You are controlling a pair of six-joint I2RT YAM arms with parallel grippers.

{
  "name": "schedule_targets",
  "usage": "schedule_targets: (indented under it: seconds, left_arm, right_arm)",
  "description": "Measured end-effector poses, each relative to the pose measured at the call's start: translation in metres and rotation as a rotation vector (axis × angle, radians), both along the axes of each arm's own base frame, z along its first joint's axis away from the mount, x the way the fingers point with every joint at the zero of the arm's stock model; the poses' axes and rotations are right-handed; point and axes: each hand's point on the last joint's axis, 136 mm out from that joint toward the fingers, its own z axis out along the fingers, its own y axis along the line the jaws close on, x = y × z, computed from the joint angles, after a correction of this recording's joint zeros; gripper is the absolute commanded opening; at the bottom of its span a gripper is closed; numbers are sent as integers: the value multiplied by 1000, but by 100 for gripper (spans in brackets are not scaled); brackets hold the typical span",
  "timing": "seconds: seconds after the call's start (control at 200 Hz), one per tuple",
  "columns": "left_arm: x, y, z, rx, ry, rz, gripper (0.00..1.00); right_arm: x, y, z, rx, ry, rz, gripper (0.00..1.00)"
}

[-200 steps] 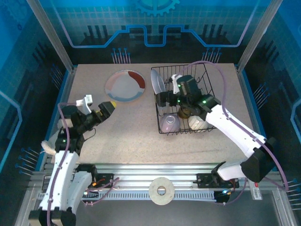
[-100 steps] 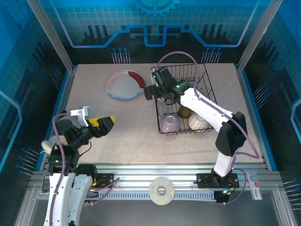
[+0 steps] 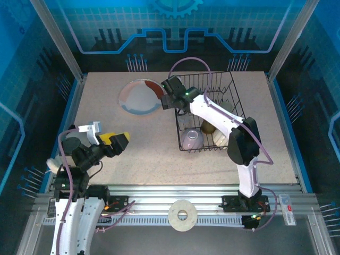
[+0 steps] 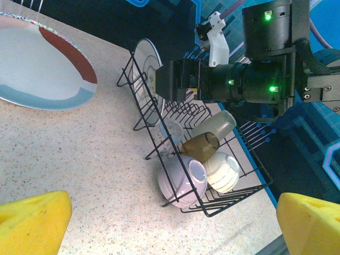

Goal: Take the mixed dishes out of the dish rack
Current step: Pick up the plate from the dish rack.

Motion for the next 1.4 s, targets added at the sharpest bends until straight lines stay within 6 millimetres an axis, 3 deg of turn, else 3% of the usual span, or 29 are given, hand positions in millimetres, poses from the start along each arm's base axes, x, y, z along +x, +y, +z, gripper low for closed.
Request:
schedule_targets:
  seconds: [0.575, 1.401]
  left_arm:
    - [-1, -3, -1, -5, 1, -18, 99]
    - [-1, -3, -1, -5, 2, -18, 99]
  right_arm:
    - [16, -3, -3, -71, -44, -44, 68]
    - [22, -26, 7, -196, -105, -115, 30]
